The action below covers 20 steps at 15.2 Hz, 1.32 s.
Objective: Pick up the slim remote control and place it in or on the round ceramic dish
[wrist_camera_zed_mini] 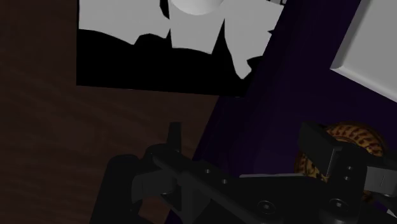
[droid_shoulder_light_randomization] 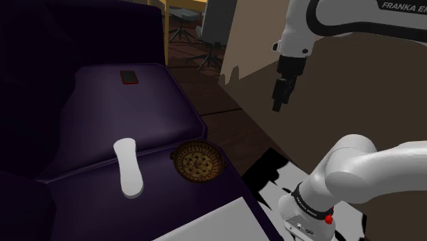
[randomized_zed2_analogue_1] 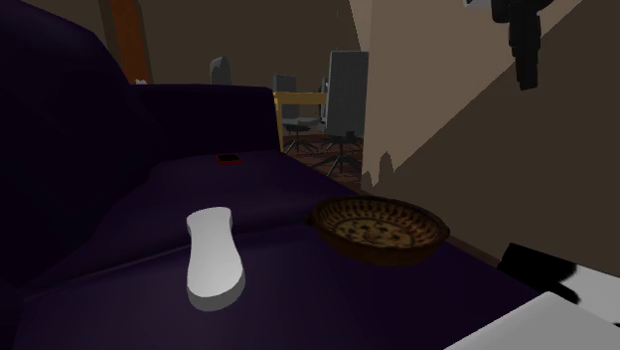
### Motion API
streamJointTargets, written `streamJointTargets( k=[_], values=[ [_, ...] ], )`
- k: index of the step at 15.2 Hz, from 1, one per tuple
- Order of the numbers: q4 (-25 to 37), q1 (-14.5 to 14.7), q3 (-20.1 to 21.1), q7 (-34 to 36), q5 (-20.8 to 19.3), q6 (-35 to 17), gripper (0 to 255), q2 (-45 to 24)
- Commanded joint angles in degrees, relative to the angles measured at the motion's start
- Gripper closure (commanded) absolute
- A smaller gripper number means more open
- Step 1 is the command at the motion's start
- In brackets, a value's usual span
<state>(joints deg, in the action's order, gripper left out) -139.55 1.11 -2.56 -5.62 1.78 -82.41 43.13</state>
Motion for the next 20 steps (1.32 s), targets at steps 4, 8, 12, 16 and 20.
streamJointTargets(
  k=[4,8,12,16,20],
  values=[
    [-1.2,1.2,4.0,5.0,3.2,-3.6,0,-1.1],
    [-1.6,2.8,9.2,11.6,6.8,-8.8,0,-4.0],
    [-0.7,4.0,14.5,18.0,9.6,-14.3,0,-8.5],
    [1.6,4.7,19.6,24.5,11.0,-19.8,0,-14.2],
    [5.2,4.9,24.5,31.3,10.7,-24.9,0,-21.2]
  ],
)
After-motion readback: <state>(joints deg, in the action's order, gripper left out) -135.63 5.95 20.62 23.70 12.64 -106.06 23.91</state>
